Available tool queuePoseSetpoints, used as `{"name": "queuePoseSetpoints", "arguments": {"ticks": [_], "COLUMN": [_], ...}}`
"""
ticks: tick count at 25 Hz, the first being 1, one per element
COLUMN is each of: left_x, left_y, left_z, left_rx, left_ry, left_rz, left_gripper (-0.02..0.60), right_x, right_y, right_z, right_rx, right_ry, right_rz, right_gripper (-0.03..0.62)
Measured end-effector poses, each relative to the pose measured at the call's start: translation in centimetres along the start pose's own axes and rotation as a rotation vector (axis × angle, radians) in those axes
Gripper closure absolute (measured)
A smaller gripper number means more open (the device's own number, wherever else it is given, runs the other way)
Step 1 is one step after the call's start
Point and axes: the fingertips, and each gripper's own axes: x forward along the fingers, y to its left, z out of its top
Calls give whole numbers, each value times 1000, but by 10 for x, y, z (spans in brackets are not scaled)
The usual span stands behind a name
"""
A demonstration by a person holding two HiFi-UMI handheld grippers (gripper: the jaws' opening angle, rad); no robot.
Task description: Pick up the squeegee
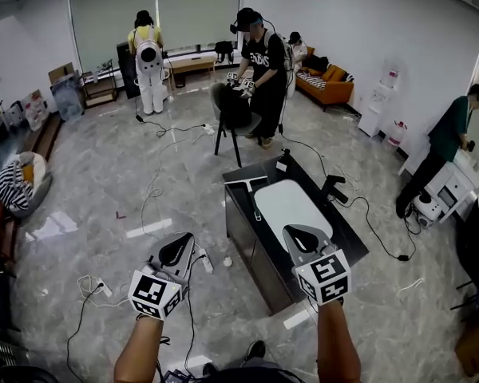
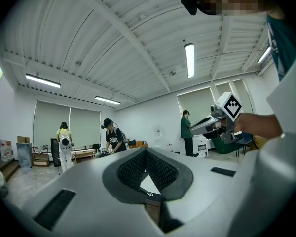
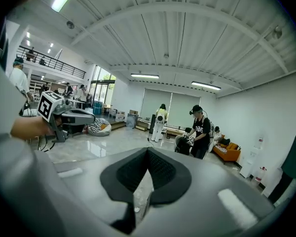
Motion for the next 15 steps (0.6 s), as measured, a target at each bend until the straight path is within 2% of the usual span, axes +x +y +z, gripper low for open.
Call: {"name": "queuePoseSetpoints", "arguments": {"ticks": [9, 15], "left_x": [55, 77], "left_y": [-9, -14], "left_z": [2, 3], "left_rx": [3, 8], "left_ry": [14, 24], "left_rz": [79, 95], "left_gripper": [577, 577], "right_x": [32, 44], "right_y": [-60, -81], "right_z": [-8, -13], "right_rx": [-13, -5], "right_ry": [-18, -24], "right_rz": [79, 103], "right_gripper": [585, 585]}}
